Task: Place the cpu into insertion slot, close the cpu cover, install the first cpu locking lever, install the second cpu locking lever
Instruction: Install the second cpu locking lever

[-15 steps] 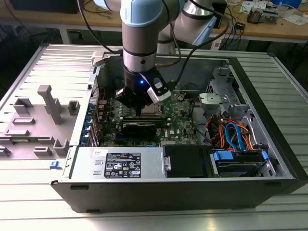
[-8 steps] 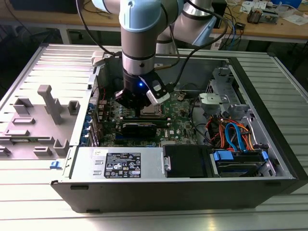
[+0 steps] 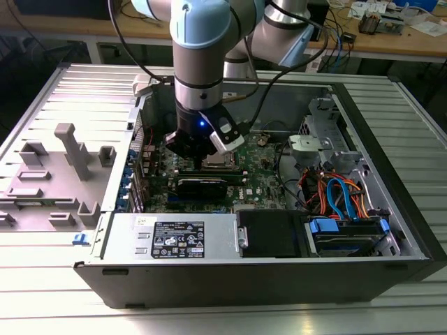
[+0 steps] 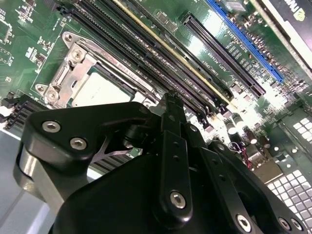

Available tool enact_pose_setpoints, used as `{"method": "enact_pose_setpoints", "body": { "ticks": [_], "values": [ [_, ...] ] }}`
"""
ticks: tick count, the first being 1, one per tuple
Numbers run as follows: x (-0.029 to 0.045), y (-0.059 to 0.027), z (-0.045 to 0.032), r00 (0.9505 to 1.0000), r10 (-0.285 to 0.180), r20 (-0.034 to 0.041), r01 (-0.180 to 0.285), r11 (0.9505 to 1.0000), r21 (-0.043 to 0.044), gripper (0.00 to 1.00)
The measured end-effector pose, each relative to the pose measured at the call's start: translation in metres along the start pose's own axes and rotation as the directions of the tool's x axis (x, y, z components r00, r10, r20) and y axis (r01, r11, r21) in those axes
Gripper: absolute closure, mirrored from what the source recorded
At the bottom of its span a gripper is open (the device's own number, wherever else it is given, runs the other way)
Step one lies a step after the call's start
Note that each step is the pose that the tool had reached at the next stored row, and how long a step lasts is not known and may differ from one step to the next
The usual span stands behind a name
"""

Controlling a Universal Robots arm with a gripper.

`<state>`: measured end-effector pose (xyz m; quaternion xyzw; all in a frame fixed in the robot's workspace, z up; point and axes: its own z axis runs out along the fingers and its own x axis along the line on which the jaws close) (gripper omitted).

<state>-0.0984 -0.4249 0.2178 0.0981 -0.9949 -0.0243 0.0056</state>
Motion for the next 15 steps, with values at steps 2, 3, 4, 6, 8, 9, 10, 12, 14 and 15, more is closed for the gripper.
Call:
{"method": "enact_pose_setpoints", "body": {
  "ticks": [2, 3, 4, 6, 8, 9, 10, 12, 14, 15],
  "values": [
    [0.0002, 0.0000, 0.0008, 1.0000, 0.000, 0.0001, 0.000, 1.0000, -0.0002, 0.89],
    [0.0003, 0.0000, 0.0012, 1.0000, 0.000, 0.0002, 0.000, 1.0000, -0.0001, 0.89],
    [0.0004, 0.0000, 0.0014, 1.0000, 0.000, 0.0001, 0.000, 1.0000, -0.0001, 0.89],
    [0.0008, 0.0001, 0.0020, 1.0000, 0.000, 0.0000, 0.000, 1.0000, -0.0001, 0.89],
    [0.0010, 0.0001, 0.0029, 1.0000, 0.000, 0.0002, 0.000, 1.0000, -0.0003, 0.89],
    [0.0016, 0.0001, 0.0060, 1.0000, -0.002, 0.0018, 0.002, 1.0000, -0.0087, 0.89],
    [0.0019, 0.0000, 0.0101, 1.0000, -0.006, 0.0041, 0.006, 0.9997, -0.0220, 0.89],
    [0.0017, 0.0007, 0.0109, 0.9999, -0.009, 0.0055, 0.009, 0.9995, -0.0292, 0.89],
    [0.0016, 0.0011, 0.0115, 0.9999, -0.010, 0.0060, 0.010, 0.9994, -0.0319, 0.89],
    [0.0016, 0.0013, 0.0116, 0.9999, -0.010, 0.0062, 0.011, 0.9994, -0.0328, 0.89]
  ]
}}
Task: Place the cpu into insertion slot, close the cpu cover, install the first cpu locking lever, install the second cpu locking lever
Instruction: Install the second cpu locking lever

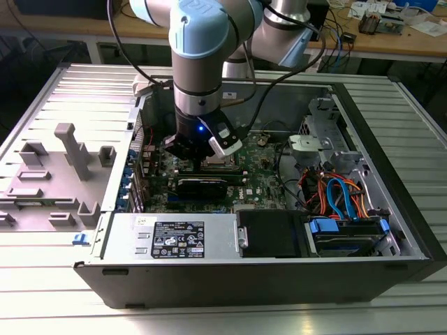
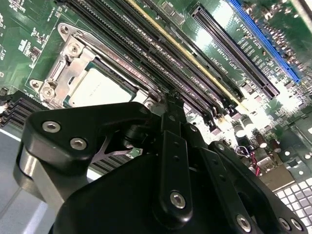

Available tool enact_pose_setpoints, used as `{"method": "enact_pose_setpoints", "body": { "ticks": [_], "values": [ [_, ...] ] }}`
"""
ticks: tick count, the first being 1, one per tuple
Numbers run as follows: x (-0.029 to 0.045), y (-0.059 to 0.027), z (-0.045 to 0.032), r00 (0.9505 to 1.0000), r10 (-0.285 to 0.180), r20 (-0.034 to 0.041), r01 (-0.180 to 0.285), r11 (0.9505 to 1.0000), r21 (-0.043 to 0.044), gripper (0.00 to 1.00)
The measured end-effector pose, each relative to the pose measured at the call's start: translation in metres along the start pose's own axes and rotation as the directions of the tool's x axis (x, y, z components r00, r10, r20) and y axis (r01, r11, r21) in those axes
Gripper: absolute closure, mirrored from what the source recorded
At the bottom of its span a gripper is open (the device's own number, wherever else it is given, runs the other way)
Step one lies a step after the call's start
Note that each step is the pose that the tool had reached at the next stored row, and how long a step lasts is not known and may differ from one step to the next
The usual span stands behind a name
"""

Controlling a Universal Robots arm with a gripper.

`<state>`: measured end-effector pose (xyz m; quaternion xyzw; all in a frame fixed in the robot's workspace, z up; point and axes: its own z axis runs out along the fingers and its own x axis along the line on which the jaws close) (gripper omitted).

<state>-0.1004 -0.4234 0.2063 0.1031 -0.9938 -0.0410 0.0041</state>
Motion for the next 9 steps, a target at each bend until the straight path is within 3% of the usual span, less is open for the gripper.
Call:
{"method": "enact_pose_setpoints", "body": {
  "ticks": [9],
  "values": [
    [-0.0004, 0.0018, 0.0022, 1.0000, -0.009, 0.0011, 0.009, 0.9999, -0.0080, 0.89]
  ]
}}
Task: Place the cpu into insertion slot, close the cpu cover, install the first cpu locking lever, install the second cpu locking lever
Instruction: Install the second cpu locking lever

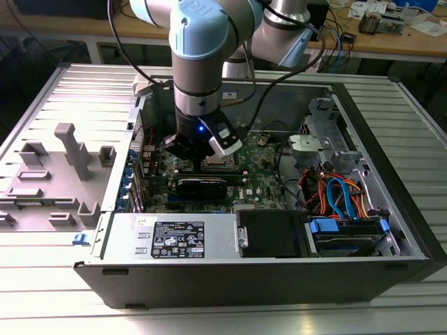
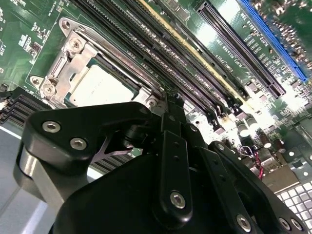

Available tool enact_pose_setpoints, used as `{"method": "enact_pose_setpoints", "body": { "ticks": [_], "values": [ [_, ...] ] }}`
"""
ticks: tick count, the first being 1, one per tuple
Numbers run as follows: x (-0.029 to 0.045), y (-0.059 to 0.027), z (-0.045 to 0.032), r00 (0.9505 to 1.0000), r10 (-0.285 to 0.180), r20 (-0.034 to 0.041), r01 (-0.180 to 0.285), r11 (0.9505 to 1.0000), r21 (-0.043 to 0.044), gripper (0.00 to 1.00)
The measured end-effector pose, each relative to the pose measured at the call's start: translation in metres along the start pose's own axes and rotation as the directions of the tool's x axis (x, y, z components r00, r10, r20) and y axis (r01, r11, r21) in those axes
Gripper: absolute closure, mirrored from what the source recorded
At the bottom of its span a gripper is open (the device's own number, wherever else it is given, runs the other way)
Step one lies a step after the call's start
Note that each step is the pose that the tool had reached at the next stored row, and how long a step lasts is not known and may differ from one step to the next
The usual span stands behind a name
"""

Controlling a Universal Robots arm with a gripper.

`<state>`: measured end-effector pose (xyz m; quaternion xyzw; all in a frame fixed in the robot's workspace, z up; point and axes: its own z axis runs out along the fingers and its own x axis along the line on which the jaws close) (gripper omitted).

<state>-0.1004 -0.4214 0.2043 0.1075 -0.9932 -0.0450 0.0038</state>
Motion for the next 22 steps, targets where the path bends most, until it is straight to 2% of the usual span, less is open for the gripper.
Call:
{"method": "enact_pose_setpoints", "body": {
  "ticks": [5, 6, 8, 10, 13, 17, 22],
  "values": [
    [-0.0003, 0.0012, 0.0023, 1.0000, -0.002, -0.0006, 0.002, 1.0000, 0.0003, 0.89],
    [-0.0003, 0.0014, 0.0027, 1.0000, -0.002, -0.0013, 0.002, 1.0000, 0.0053, 0.89],
    [-0.0004, 0.0014, 0.0027, 1.0000, -0.002, -0.0051, 0.002, 0.9997, 0.0228, 0.89],
    [-0.0004, 0.0014, 0.0026, 1.0000, -0.002, -0.0073, 0.002, 0.9995, 0.0323, 0.89],
    [-0.0004, 0.0015, 0.0016, 1.0000, -0.002, -0.0075, 0.002, 0.9994, 0.0331, 0.89],
    [-0.0004, 0.0021, -0.0043, 1.0000, -0.002, -0.0075, 0.002, 0.9995, 0.0329, 0.89],
    [-0.0004, 0.0023, -0.0059, 1.0000, -0.002, -0.0075, 0.002, 0.9995, 0.0329, 0.89]
  ]
}}
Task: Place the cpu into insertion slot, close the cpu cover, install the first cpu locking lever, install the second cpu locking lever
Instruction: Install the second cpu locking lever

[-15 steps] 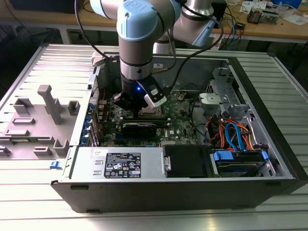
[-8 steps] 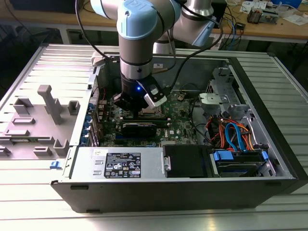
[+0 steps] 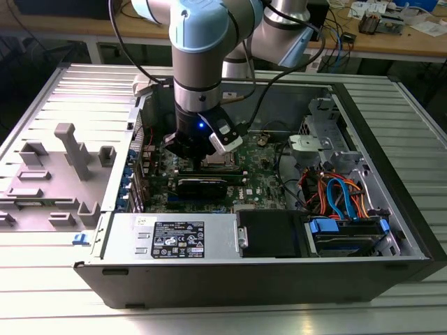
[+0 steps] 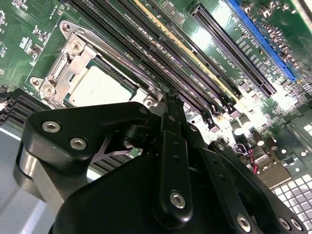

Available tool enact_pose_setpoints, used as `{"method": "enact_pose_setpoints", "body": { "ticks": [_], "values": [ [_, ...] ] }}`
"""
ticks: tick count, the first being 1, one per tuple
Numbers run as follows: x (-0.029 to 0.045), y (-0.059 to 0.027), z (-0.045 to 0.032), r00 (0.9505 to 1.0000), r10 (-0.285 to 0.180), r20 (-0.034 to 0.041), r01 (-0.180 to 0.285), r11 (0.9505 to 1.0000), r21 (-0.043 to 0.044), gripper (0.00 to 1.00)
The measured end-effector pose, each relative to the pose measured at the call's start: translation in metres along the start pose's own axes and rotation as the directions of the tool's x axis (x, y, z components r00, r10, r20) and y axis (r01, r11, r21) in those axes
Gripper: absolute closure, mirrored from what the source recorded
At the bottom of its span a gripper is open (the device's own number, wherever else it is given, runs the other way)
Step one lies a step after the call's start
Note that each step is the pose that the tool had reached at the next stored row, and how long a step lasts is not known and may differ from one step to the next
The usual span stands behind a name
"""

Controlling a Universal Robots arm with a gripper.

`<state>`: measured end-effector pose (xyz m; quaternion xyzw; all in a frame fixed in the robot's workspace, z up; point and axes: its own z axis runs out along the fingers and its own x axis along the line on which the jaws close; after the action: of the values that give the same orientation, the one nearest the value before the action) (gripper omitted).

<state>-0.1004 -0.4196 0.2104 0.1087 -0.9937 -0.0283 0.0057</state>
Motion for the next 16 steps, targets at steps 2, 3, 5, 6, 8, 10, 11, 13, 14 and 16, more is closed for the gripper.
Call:
{"method": "enact_pose_setpoints", "body": {
  "ticks": [2, 3, 5, 6, 8, 10, 11, 13, 14, 16],
  "values": [
    [0.0000, 0.0000, 0.0000, 1.0000, 0.000, 0.0000, 0.000, 1.0000, 0.0000, 0.89],
    [0.0000, 0.0000, -0.0001, 1.0000, 0.000, 0.0000, 0.000, 1.0000, 0.0000, 0.89],
    [0.0000, 0.0000, -0.0001, 1.0000, 0.000, 0.0000, 0.000, 1.0000, 0.0000, 0.89],
    [0.0000, 0.0000, -0.0001, 1.0000, 0.000, 0.0000, 0.000, 1.0000, 0.0000, 0.89],
    [0.0000, 0.0000, -0.0004, 1.0000, 0.000, -0.0001, 0.000, 1.0000, 0.0001, 0.89],
    [0.0001, 0.0001, -0.0022, 1.0000, 0.000, -0.0002, 0.000, 1.0000, 0.0002, 0.89],
    [0.0000, 0.0002, -0.0034, 1.0000, 0.000, 0.0000, 0.000, 1.0000, 0.0000, 0.89],
    [0.0000, 0.0003, -0.0060, 1.0000, 0.000, 0.0000, 0.000, 1.0000, 0.0000, 0.89],
    [0.0000, 0.0005, -0.0081, 1.0000, 0.000, -0.0001, 0.000, 1.0000, 0.0000, 0.89],
    [0.0000, 0.0005, -0.0083, 1.0000, 0.000, 0.0001, 0.000, 1.0000, -0.0004, 0.89]
  ]
}}
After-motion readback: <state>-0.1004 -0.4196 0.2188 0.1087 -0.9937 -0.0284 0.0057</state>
